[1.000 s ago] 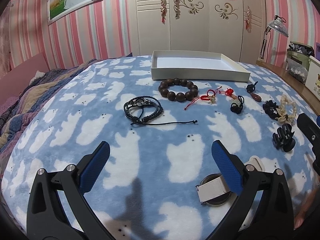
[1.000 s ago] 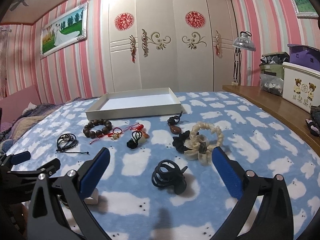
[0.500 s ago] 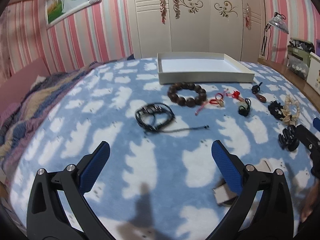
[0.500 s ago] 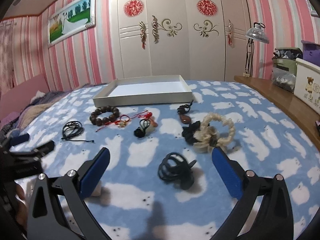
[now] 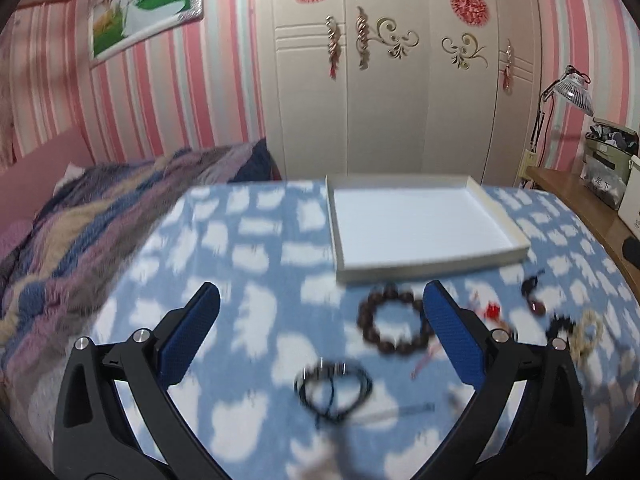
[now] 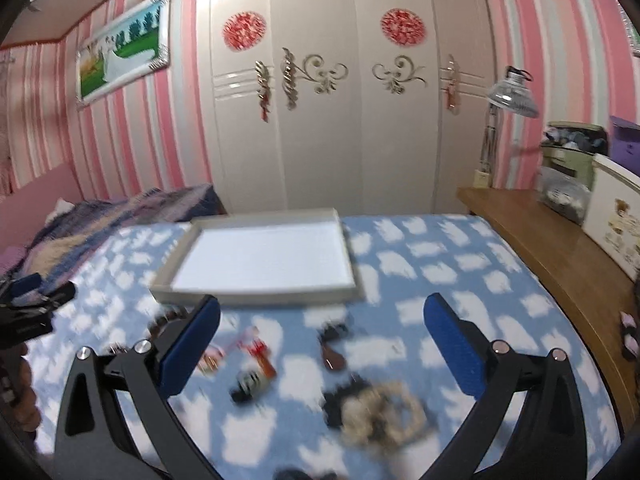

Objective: Organize jewelry
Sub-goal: 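Move the left tool to the wooden bead bracelet while the right tool approaches the red knot pendant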

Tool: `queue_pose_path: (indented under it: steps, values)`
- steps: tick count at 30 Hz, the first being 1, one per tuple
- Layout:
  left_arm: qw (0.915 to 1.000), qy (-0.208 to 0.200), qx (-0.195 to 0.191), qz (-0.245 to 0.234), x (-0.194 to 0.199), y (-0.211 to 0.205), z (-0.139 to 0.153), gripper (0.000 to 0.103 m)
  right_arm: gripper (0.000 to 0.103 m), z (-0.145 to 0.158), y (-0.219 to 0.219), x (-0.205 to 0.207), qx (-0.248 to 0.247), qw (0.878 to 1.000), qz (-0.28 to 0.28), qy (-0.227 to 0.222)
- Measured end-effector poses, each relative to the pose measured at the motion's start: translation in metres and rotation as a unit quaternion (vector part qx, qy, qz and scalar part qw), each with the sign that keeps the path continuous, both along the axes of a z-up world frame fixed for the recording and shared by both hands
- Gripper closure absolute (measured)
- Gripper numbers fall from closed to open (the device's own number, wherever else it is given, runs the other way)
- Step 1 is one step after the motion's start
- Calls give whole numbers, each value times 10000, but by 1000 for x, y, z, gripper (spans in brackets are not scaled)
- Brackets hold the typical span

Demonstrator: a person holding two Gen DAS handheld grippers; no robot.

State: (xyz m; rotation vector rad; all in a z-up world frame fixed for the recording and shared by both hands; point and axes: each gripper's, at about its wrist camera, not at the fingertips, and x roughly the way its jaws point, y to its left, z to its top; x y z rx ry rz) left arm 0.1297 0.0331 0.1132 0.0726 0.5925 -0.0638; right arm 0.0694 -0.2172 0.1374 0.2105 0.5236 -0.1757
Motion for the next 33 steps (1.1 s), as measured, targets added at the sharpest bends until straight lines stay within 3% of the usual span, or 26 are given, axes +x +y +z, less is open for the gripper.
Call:
queue_pose_path:
  steps: [4, 7, 11, 15, 18, 22, 23, 26, 33]
  values:
    - [9997, 15, 167, -185, 35, -16, 19, 3, 1, 15, 4, 41, -292, 9995, 25, 109]
    - [9994, 130, 146, -276, 55, -23, 17, 3, 2, 8, 10, 73, -258, 9982, 328, 438]
    - [9986, 436, 7, -283, 72, -17, -15, 3, 2, -25, 17, 101, -327, 9939, 444, 950]
    - [9940, 1057, 12, -292, 94, -17, -57, 3, 2, -67, 19, 119, -79, 9857, 674, 1541]
    - [9897, 1372, -77, -396, 102, -17, -78, 3, 2, -88, 28, 127, -233, 9786, 833, 1869]
    - [9853, 1623, -171, -515, 105, -17, -93, 4, 17, -104, 39, 132, -366, 9705, 1002, 2161]
    - [9842, 1678, -175, -533, 105, -18, -96, 4, 25, -110, 41, 134, -356, 9671, 1052, 2290]
    - [9805, 1860, -112, -632, 105, -22, -106, 15, 39, -129, 43, 138, -250, 9574, 1155, 2636]
    - [9689, 2338, -246, -776, 113, -25, -126, 30, 39, -137, 48, 135, -134, 9514, 1330, 2776]
